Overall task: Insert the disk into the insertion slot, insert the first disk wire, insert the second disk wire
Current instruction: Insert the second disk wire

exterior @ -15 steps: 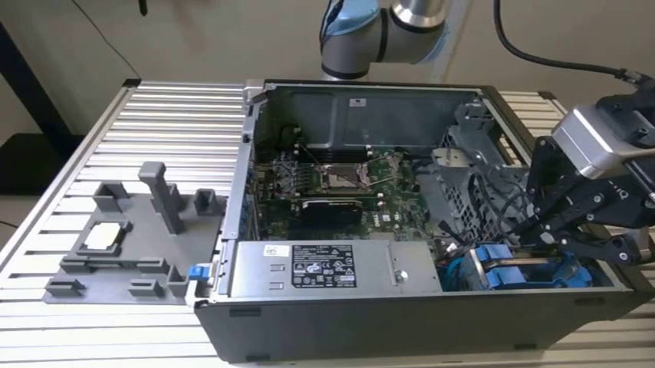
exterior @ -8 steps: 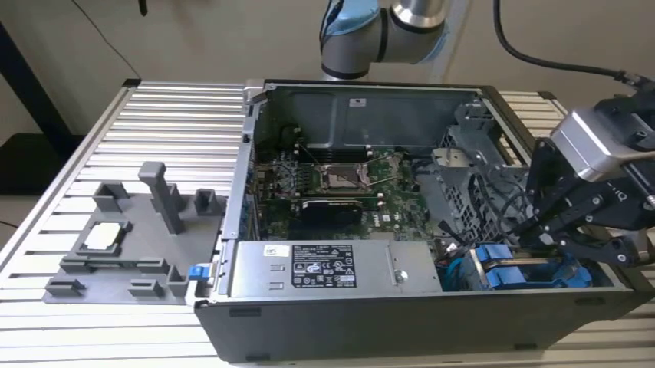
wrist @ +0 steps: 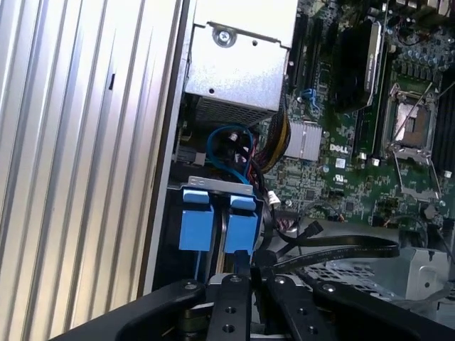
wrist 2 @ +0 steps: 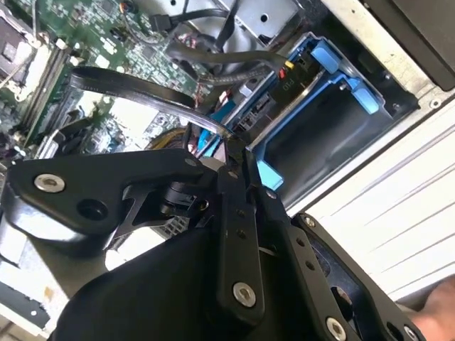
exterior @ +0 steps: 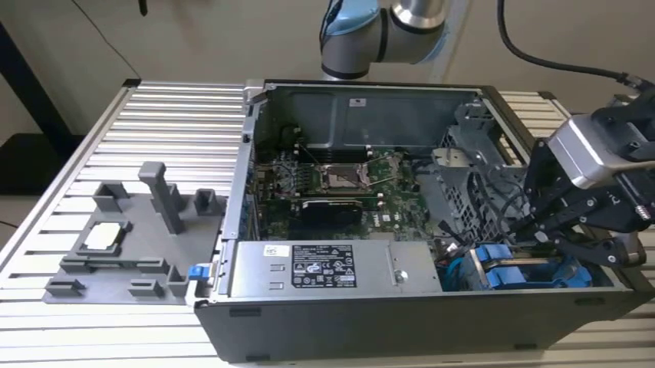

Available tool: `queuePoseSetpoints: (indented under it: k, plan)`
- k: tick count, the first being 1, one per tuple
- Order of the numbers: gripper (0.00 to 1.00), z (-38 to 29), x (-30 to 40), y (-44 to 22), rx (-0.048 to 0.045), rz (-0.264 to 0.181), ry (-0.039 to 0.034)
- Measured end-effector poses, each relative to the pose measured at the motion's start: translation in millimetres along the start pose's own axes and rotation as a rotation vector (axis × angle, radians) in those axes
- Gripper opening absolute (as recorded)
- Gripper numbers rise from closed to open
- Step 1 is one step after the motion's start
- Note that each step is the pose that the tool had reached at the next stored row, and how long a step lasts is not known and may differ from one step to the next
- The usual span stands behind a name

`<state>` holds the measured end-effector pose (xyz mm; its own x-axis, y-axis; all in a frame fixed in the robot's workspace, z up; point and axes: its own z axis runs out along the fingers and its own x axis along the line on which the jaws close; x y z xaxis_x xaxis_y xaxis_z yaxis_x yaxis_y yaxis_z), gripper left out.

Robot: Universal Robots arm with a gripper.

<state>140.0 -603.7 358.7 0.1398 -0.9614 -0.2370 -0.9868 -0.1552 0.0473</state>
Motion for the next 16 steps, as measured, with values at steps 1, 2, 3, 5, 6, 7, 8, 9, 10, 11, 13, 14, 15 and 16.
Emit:
queuePoseSetpoints:
  k: [1,2,3,5,6,7,8,9,10,11,13,14,15,16]
  plan:
    - [0.15,0.4,0.1,-0.2,0.0024,0.001,-0.0133]
    - [0.15,0.8,0.3,-0.4,0.0051,0.004,-0.0264]
    - [0.15,1.4,0.5,-0.5,0.0077,0.008,-0.0354]
    - [0.15,1.8,1.6,-0.5,0.0059,0.016,-0.0379]
    - [0.15,1.8,2.4,-0.6,-0.0037,0.019,-0.0395]
    - [0.15,1.6,3.0,-1.3,-0.0186,0.022,-0.0417]
    - [0.15,1.4,3.8,-2.4,-0.0358,0.027,-0.0443]
    - [0.15,1.4,4.7,-3.9,-0.0504,0.031,-0.0467]
    - [0.15,1.5,5.7,-6.2,-0.0575,0.032,-0.0477]
    - [0.15,1.9,6.8,-8.6,-0.0600,0.033,-0.0480]
    - [0.15,3.3,9.1,-11.8,-0.0603,0.034,-0.0484]
    - [0.15,4.4,10.1,-12.8,-0.0601,0.034,-0.0487]
    - [0.15,5.8,11.2,-13.5,-0.0598,0.035,-0.0491]
    - [0.15,6.9,12.2,-14.1,-0.0597,0.036,-0.0492]
